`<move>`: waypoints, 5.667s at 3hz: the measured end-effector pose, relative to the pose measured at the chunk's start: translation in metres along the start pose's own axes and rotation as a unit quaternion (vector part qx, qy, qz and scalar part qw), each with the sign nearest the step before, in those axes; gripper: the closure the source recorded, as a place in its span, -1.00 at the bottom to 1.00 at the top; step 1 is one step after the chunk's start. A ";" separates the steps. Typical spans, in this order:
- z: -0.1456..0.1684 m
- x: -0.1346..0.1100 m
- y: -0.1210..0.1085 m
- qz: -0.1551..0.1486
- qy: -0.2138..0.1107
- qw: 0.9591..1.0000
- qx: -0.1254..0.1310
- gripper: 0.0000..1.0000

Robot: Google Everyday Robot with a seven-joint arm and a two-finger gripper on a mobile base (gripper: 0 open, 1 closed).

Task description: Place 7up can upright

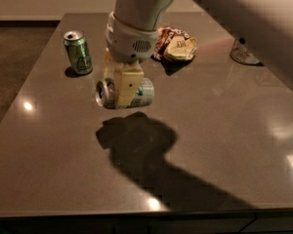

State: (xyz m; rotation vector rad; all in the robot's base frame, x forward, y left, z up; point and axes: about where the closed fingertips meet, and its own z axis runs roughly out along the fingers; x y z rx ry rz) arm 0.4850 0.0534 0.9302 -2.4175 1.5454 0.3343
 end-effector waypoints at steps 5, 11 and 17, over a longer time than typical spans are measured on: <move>-0.036 0.046 -0.020 0.198 -0.319 0.922 0.097 1.00; -0.006 0.071 -0.033 0.232 -0.503 0.808 0.203 1.00; 0.000 0.061 -0.037 0.229 -0.508 0.803 0.211 -1.00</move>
Offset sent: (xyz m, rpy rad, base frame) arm 0.0251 -0.0306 0.0478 0.4513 0.2358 -0.2808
